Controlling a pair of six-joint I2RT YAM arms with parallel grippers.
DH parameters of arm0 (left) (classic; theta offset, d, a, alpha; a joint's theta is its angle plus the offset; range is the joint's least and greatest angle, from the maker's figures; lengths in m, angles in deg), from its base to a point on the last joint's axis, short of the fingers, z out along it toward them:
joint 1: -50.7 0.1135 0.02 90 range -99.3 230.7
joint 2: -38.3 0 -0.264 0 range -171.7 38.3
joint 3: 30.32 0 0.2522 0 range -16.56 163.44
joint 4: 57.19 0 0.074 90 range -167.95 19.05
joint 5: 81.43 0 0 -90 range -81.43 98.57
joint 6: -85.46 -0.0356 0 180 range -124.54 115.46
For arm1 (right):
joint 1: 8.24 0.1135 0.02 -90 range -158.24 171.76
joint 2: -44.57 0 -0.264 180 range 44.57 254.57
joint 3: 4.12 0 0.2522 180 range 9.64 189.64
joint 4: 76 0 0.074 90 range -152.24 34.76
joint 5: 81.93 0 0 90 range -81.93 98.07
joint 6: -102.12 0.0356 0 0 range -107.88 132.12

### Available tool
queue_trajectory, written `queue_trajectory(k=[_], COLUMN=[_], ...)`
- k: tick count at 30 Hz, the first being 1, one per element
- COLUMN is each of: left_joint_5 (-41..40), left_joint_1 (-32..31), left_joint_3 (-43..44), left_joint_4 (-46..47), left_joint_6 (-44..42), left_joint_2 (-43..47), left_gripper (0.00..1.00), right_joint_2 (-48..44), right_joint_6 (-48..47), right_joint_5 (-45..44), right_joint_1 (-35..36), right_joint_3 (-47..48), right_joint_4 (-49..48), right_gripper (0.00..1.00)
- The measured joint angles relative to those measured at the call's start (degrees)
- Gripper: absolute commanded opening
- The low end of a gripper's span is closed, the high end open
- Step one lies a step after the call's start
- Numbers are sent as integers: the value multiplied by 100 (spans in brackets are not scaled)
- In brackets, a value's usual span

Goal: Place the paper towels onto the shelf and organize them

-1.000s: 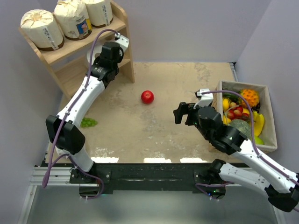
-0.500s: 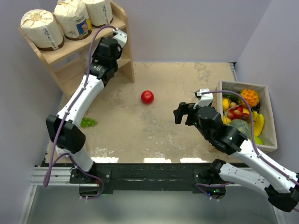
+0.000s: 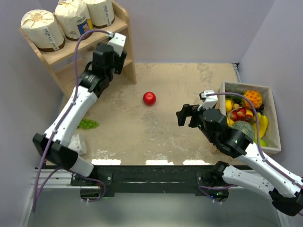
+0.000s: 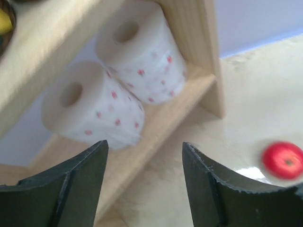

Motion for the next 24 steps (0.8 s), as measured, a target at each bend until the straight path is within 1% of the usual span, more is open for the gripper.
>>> queue_trajectory(k=[1, 6, 8, 13, 16, 21, 22, 24], left_joint_5=[136, 678, 765, 743, 914, 1775, 1816, 1624], left_joint_1=[-2, 46, 120, 540, 1102, 2988, 3279, 3569], left_joint_3=[-234, -1888, -2380, -3143, -3565, -4221, -4286, -4301], left_joint_4=[-28, -39, -151, -562, -782, -1008, -1115, -1360], left_joint_6=[184, 1471, 1950, 3145, 3794, 4662, 4776, 5018], left_joint_2=[249, 1875, 2293, 2667, 2817, 2885, 2844, 2780], left_gripper=[82, 82, 82, 82, 82, 82, 82, 82], right_joint_2=[4, 142, 258, 546, 610, 562, 553, 551], right_joint_6=[0, 11, 22, 66, 109, 195, 210, 223], right_joint_5=[31, 219, 332, 621, 769, 946, 975, 997], right_joint_1=[0, 0, 0, 0, 0, 2, 2, 2], right_joint_3=[-2, -66, -74, -74, -109, -243, -264, -286], right_joint_4=[-2, -98, -162, -380, -479, -573, -577, -605], right_gripper=[99, 99, 99, 99, 99, 99, 99, 99])
